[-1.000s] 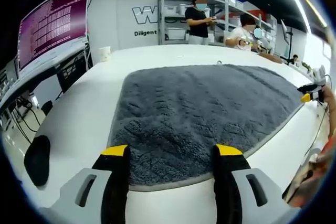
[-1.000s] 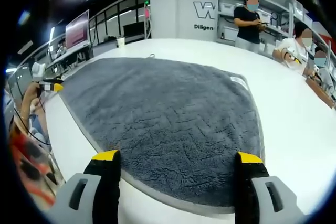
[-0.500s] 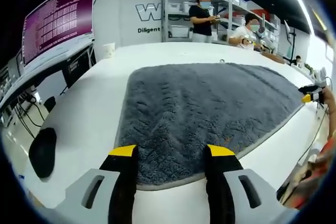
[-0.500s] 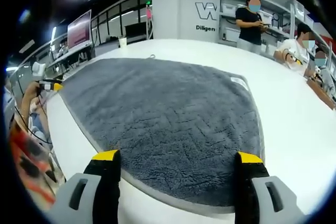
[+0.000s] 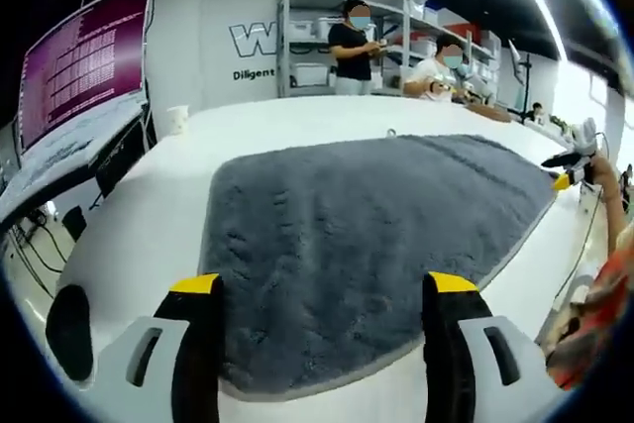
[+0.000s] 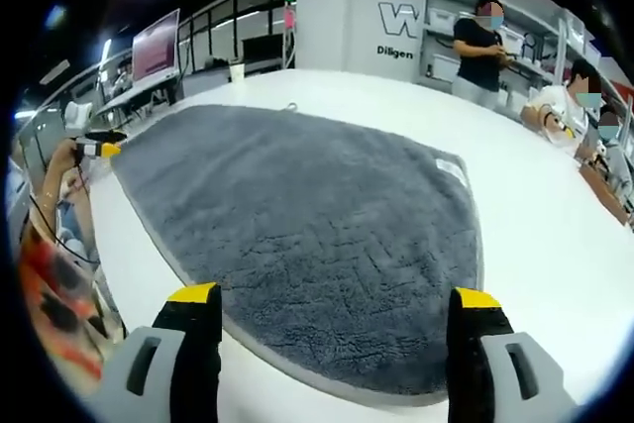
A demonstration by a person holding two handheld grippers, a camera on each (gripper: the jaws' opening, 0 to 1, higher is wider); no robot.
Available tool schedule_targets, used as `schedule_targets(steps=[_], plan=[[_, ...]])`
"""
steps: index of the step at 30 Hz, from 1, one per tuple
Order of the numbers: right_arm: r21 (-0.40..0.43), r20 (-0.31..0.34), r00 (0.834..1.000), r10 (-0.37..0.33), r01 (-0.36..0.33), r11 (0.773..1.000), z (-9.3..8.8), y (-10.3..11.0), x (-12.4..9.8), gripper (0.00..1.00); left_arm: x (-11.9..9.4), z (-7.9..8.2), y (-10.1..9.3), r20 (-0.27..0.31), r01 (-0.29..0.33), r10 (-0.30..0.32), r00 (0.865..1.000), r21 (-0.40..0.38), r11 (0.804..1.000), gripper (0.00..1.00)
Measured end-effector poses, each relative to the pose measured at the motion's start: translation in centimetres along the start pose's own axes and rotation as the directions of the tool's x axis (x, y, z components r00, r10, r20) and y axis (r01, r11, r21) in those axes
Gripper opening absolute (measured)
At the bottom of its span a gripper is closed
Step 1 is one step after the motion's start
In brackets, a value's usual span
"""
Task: Open the folded towel by lifting each exposed corner and separating the folded layers until the towel lies flat within the target outline without major curled edges
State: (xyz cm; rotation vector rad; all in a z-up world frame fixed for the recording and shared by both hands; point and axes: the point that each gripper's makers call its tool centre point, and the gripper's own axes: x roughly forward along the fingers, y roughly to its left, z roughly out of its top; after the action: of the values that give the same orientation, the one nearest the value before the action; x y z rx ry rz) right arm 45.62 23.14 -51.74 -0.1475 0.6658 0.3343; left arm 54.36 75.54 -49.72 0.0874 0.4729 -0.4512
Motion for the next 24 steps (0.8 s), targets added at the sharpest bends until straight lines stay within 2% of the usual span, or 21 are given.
schedule_targets(steps=[2, 5, 9, 10, 13, 15, 17, 19, 21, 23, 24], plan=[[-0.004, 0.019, 1.0, 0.006, -0.006, 1.0, 0.6, 0.3, -0.4, 0.94, 1.3, 2.2, -0.1, 0.065, 0.034, -0.035, 0.997, 0.013, 0.999, 0.86], [-0.02, 0.035, 0.999, 0.01, -0.01, 1.0, 1.3, 0.9, -0.9, 0.94, 3.4, 4.6, -0.3, 0.101, 0.091, -0.091, 0.991, 0.007, 0.996, 0.86], [-0.039, 0.043, 0.999, 0.004, -0.002, 0.999, 1.7, 1.2, -1.4, 0.94, 6.9, 6.5, 0.1, 0.095, 0.094, -0.098, 0.991, 0.044, 0.995, 0.86], [-0.04, 0.045, 0.999, 0.004, -0.002, 0.999, 1.7, 1.2, -1.4, 0.94, 7.2, 6.5, 0.2, 0.09, 0.094, -0.099, 0.991, 0.054, 0.994, 0.86], [-0.048, 0.054, 0.999, 0.003, 0.0, 0.999, 2.0, 1.4, -1.7, 0.94, 9.9, 7.9, 0.6, 0.095, 0.097, -0.108, 0.99, 0.113, 0.989, 0.84], [-0.053, 0.055, 0.998, 0.004, -0.001, 0.999, 2.1, 1.5, -1.8, 0.94, 10.8, 7.9, 0.5, 0.072, 0.124, -0.131, 0.989, 0.093, 0.988, 0.81], [-0.056, 0.058, 0.998, 0.006, -0.003, 0.998, 2.2, 1.6, -1.8, 0.94, 11.8, 8.0, 0.2, 0.055, 0.157, -0.163, 0.985, 0.098, 0.983, 0.83], [-0.057, 0.06, 0.998, 0.01, -0.006, 0.998, 2.2, 1.7, -1.9, 0.94, 13.1, 7.5, 0.5, 0.023, 0.165, -0.168, 0.986, 0.093, 0.982, 0.87], [-0.058, 0.062, 0.998, 0.013, -0.009, 0.998, 2.3, 1.7, -1.9, 0.94, 13.7, 6.7, 1.1, -0.025, 0.156, -0.154, 0.988, 0.107, 0.982, 0.89], [-0.06, 0.062, 0.998, 0.015, -0.011, 0.998, 2.3, 1.8, -2.0, 0.94, 14.3, 5.8, 1.9, -0.074, 0.14, -0.13, 0.989, 0.158, 0.977, 0.89], [-0.061, 0.061, 0.998, 0.015, -0.011, 0.998, 2.3, 1.8, -2.0, 0.94, 14.6, 5.5, 2.2, -0.081, 0.139, -0.128, 0.989, 0.149, 0.979, 0.89]])
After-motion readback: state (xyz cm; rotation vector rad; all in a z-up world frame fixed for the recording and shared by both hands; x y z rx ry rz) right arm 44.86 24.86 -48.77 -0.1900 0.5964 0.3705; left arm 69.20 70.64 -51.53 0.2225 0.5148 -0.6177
